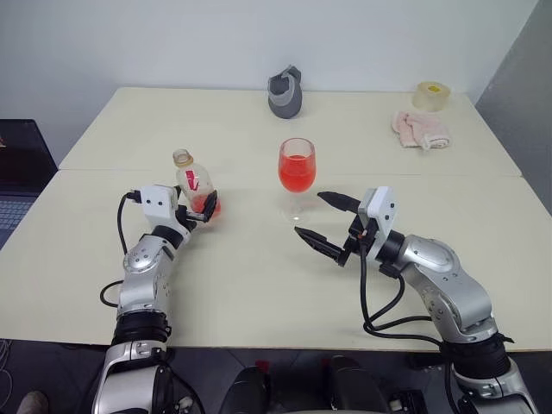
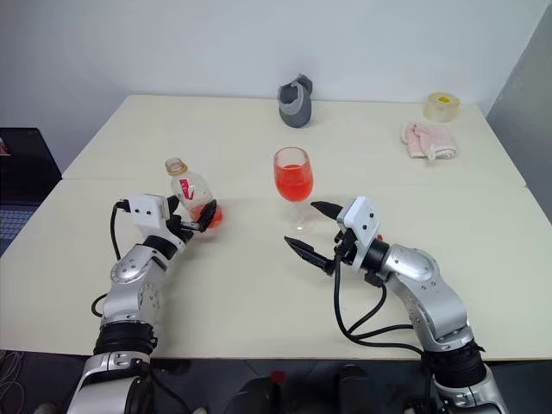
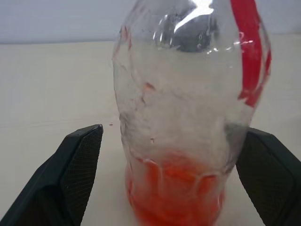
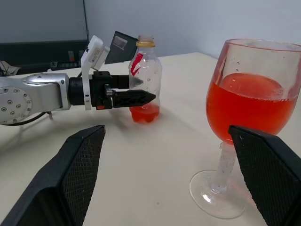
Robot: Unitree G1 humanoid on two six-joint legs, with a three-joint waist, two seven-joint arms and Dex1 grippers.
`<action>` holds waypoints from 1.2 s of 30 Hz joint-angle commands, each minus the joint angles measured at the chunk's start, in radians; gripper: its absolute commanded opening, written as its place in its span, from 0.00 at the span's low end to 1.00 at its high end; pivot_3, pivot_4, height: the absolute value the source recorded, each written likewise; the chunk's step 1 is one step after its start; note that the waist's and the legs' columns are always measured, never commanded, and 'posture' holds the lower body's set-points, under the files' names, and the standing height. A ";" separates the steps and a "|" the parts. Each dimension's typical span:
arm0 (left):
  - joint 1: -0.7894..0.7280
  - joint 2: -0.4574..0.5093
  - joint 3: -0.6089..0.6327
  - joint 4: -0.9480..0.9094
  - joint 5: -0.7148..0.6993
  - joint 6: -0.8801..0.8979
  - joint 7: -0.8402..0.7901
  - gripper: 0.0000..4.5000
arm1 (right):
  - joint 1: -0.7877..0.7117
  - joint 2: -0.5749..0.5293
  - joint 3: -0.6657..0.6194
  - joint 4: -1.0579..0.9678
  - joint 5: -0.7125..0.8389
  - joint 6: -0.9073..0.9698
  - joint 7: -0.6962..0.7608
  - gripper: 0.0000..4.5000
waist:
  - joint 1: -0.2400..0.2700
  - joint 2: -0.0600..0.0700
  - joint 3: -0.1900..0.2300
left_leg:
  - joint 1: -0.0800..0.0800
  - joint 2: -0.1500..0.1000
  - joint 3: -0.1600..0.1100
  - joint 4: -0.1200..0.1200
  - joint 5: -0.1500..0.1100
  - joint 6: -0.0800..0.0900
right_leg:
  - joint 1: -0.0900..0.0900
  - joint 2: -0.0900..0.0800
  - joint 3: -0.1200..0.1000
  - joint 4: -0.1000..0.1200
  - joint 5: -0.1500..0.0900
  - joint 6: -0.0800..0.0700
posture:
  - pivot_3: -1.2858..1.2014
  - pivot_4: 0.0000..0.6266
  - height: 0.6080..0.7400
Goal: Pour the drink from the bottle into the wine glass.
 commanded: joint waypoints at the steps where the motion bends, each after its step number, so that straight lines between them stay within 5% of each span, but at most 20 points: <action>1: 0.031 0.011 0.016 -0.092 -0.015 0.026 0.013 0.99 | -0.028 0.004 -0.012 -0.032 0.012 -0.001 -0.005 1.00 | 0.000 0.000 0.000 | 0.000 0.000 0.000 0.000 0.000 0.000 | 0.000 0.000 0.000 0.000 0.000 0.000 | 0.52 0.24 1.00; 14: 0.187 0.007 0.025 -0.351 -0.053 0.166 0.054 0.99 | -0.004 -0.004 -0.014 -0.051 0.017 -0.003 -0.003 1.00 | 0.006 0.000 0.000 | 0.000 0.001 0.000 0.000 0.000 0.000 | 0.001 -0.001 0.000 -0.001 0.000 0.000 | 0.52 0.24 1.00; 23: 0.396 -0.033 0.074 -0.729 -0.179 0.433 0.163 0.99 | 0.079 -0.040 -0.048 -0.104 0.025 0.016 -0.027 1.00 | 0.010 0.000 0.000 | 0.001 0.006 0.000 -0.001 -0.001 0.001 | 0.003 -0.001 -0.001 -0.002 0.000 0.000 | 0.52 0.24 1.00; 36: 0.512 -0.079 -0.037 -1.029 -0.102 0.623 0.337 0.99 | 0.239 0.021 -0.164 -0.209 -0.154 0.148 -0.427 1.00 | 0.016 0.000 0.000 | 0.002 0.008 0.003 -0.001 -0.001 0.001 | 0.005 0.005 0.001 -0.003 0.000 0.000 | 0.52 0.24 1.00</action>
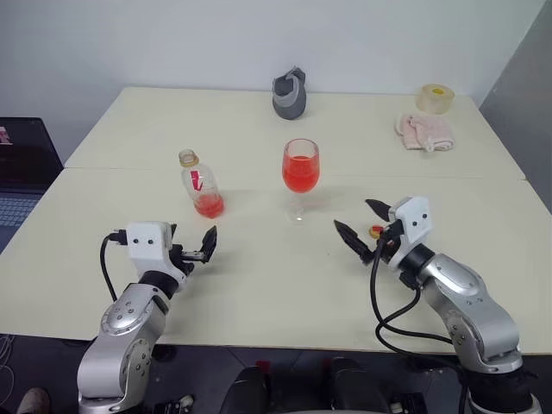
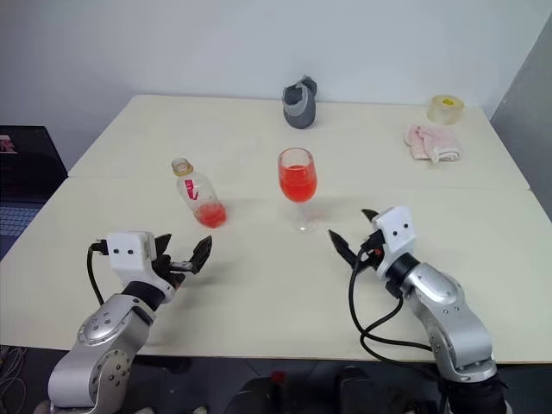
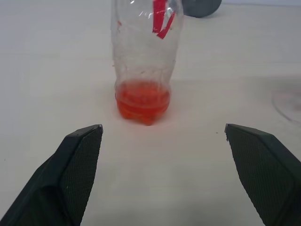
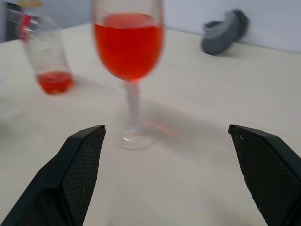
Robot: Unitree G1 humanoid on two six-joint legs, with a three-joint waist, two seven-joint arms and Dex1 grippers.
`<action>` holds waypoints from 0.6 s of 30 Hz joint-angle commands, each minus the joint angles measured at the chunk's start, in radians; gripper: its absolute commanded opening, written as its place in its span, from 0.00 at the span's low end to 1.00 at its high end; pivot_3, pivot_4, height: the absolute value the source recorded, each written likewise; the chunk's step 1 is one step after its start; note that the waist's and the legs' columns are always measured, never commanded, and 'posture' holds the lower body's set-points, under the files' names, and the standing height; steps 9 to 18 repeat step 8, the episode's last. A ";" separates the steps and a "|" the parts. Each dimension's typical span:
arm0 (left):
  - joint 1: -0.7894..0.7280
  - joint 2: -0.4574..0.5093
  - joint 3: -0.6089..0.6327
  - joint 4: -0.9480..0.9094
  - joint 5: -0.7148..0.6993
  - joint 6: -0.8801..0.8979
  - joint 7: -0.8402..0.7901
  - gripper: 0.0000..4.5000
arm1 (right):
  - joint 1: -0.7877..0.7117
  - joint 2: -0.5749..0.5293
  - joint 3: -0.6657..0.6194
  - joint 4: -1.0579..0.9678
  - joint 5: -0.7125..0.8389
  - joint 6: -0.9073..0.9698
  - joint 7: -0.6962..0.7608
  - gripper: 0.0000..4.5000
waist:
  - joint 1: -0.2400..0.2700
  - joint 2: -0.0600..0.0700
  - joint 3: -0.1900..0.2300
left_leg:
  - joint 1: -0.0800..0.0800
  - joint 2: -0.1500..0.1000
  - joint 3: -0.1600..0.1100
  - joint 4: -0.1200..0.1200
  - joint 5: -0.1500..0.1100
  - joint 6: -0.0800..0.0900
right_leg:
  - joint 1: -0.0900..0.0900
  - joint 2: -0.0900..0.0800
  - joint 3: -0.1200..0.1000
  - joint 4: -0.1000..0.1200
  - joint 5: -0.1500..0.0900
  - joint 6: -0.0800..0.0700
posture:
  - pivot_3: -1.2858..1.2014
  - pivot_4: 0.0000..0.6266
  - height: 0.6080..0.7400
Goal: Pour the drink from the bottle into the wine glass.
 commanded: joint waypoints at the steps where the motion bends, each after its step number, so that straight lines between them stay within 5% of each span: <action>1: 0.046 -0.034 -0.039 -0.091 0.036 0.018 0.053 0.99 | 0.053 0.019 -0.028 -0.078 -0.082 0.018 -0.112 1.00 | 0.000 0.000 0.000 | 0.000 0.001 0.001 0.000 0.000 0.000 | 0.000 0.000 0.000 0.000 0.000 0.000 | 0.52 0.24 1.00; 18: 0.122 -0.084 -0.093 -0.144 0.107 0.001 0.102 0.99 | 0.149 0.087 -0.010 -0.135 -0.149 0.043 -0.209 1.00 | 0.000 0.000 0.000 | 0.002 0.002 0.002 -0.001 -0.001 0.002 | 0.001 0.002 0.002 0.000 0.000 0.000 | 0.52 0.24 1.00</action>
